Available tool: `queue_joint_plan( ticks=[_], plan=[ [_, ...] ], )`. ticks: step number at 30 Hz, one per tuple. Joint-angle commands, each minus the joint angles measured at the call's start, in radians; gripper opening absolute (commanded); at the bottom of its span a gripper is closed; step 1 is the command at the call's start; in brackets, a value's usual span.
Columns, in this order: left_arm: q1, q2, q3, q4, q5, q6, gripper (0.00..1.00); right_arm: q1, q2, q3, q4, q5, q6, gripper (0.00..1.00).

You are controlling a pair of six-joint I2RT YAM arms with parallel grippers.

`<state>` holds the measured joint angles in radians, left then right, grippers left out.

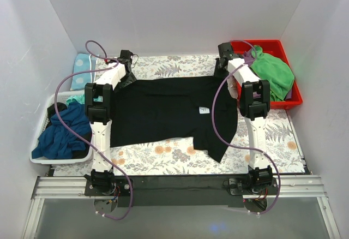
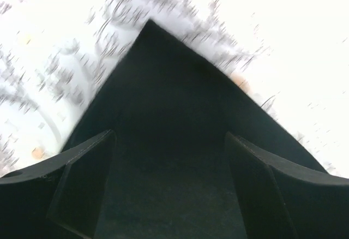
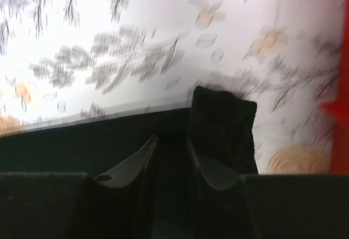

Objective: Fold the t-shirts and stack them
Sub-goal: Fold the flattened tshirt in 1/3 of the way

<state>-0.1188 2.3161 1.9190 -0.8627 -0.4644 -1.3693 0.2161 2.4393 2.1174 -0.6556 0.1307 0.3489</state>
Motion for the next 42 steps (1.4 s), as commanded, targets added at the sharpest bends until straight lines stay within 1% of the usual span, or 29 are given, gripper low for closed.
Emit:
queue_joint_plan(
  ticks=[1, 2, 4, 7, 9, 12, 15, 17, 19, 22, 25, 27, 28, 29, 30, 31, 32, 33, 34, 35, 37, 40, 42],
  plan=[
    [0.036, 0.101, 0.101, -0.067, -0.022, 0.013, 0.80, -0.073, 0.090, 0.136, 0.001, 0.052, -0.010, 0.34],
    [0.036, 0.114, 0.147, -0.061, -0.008, 0.028, 0.80, -0.076, 0.111, 0.189, 0.002, 0.047, -0.014, 0.34],
    [0.038, 0.144, 0.190, -0.049, 0.019, 0.039, 0.80, -0.080, 0.128, 0.225, 0.028, 0.017, -0.043, 0.35],
    [0.038, 0.167, 0.264, -0.007, 0.088, 0.071, 0.79, -0.080, 0.107, 0.233, 0.077, -0.012, -0.076, 0.38],
    [0.038, 0.161, 0.282, 0.028, 0.121, 0.097, 0.79, -0.081, 0.089, 0.231, 0.114, -0.028, -0.085, 0.39],
    [0.038, 0.121, 0.276, 0.074, 0.138, 0.113, 0.79, -0.080, 0.043, 0.224, 0.154, -0.045, -0.102, 0.40],
    [0.039, 0.059, 0.235, 0.120, 0.133, 0.125, 0.79, -0.077, -0.014, 0.210, 0.185, -0.058, -0.122, 0.40],
    [0.039, 0.016, 0.186, 0.169, 0.133, 0.145, 0.81, -0.077, -0.051, 0.219, 0.188, -0.059, -0.136, 0.41],
    [0.039, -0.041, 0.166, 0.175, 0.109, 0.160, 0.84, -0.078, -0.084, 0.228, 0.183, -0.046, -0.148, 0.41],
    [0.039, -0.127, 0.118, 0.192, 0.086, 0.179, 0.86, -0.081, -0.134, 0.214, 0.180, -0.049, -0.159, 0.41],
    [0.039, -0.214, 0.028, 0.206, 0.075, 0.187, 0.86, -0.077, -0.190, 0.165, 0.171, -0.045, -0.154, 0.42],
    [0.036, -0.257, -0.073, 0.202, 0.057, 0.176, 0.86, -0.072, -0.224, 0.106, 0.166, -0.040, -0.149, 0.42],
    [0.031, -0.318, -0.130, 0.208, 0.046, 0.170, 0.86, -0.063, -0.256, 0.080, 0.162, -0.036, -0.152, 0.42],
    [0.025, -0.354, -0.191, 0.237, -0.001, 0.165, 0.86, -0.055, -0.273, 0.058, 0.156, -0.029, -0.157, 0.41],
    [0.004, -0.400, -0.339, 0.267, -0.031, 0.180, 0.85, -0.046, -0.290, 0.008, 0.154, -0.013, -0.166, 0.41],
    [-0.011, -0.441, -0.415, 0.304, -0.069, 0.191, 0.85, -0.026, -0.319, -0.016, 0.151, -0.002, -0.180, 0.41],
    [-0.025, -0.524, -0.486, 0.368, -0.106, 0.197, 0.85, -0.017, -0.333, -0.040, 0.148, 0.004, -0.186, 0.41],
    [-0.044, -0.564, -0.618, 0.396, -0.114, 0.200, 0.84, -0.008, -0.348, -0.092, 0.148, 0.001, -0.191, 0.41],
    [-0.051, -0.601, -0.670, 0.419, -0.115, 0.200, 0.84, 0.009, -0.373, -0.115, 0.148, 0.000, -0.189, 0.40],
    [-0.058, -0.673, -0.727, 0.438, -0.120, 0.190, 0.84, 0.017, -0.387, -0.144, 0.149, -0.002, -0.185, 0.40],
    [-0.064, -0.725, -0.838, 0.444, -0.105, 0.177, 0.84, 0.032, -0.408, -0.210, 0.148, -0.019, -0.179, 0.40],
    [-0.077, -0.799, -0.941, 0.407, -0.118, 0.155, 0.84, 0.048, -0.421, -0.281, 0.149, -0.042, -0.169, 0.39],
    [-0.082, -0.842, -0.978, 0.384, -0.147, 0.138, 0.84, 0.052, -0.424, -0.307, 0.151, -0.051, -0.156, 0.38]
  ],
)
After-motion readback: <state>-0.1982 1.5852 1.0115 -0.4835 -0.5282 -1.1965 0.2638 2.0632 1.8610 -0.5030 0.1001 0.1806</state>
